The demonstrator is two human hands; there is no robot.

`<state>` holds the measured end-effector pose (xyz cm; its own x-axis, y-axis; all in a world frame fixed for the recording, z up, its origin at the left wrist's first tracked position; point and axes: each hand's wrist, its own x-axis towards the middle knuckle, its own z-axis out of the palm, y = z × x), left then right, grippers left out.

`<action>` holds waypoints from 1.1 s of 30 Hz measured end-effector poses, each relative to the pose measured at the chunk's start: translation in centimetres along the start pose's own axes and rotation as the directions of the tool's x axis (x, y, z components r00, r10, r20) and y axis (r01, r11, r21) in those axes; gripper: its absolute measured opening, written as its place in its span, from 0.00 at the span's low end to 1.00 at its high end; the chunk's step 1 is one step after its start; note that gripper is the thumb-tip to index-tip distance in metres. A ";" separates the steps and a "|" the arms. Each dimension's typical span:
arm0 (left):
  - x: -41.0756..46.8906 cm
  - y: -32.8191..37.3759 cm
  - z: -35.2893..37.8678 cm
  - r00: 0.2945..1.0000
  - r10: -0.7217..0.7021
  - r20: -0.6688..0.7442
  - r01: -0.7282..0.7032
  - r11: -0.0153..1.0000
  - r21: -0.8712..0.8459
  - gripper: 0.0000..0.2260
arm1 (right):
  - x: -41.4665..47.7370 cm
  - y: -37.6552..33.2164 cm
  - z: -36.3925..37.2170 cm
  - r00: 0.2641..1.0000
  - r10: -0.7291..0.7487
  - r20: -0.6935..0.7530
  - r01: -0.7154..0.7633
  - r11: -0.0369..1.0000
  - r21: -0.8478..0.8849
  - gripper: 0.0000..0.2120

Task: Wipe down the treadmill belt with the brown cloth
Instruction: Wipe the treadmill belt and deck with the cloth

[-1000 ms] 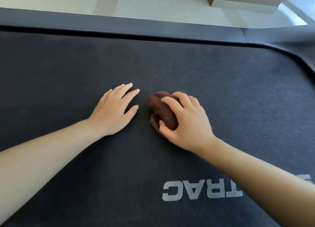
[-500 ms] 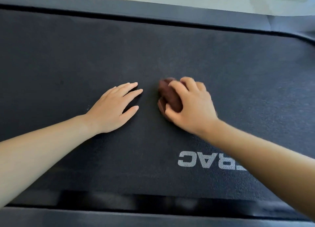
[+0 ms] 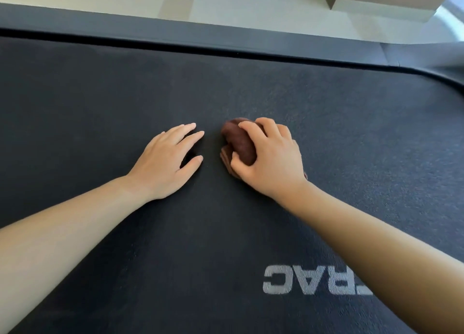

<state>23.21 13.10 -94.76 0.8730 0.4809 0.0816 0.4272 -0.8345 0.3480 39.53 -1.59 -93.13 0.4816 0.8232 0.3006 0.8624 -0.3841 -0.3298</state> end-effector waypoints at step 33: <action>13.0 -2.5 0.3 0.997 -0.010 -0.081 0.016 0.996 0.082 0.22 | 10.2 2.6 2.5 0.999 0.046 0.013 -0.045 0.996 -0.071 0.28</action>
<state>33.61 21.32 -94.86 0.8468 0.5092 0.1538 0.4593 -0.8459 0.2712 46.28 6.86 -93.17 0.5191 0.8098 0.2734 0.8485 -0.4497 -0.2790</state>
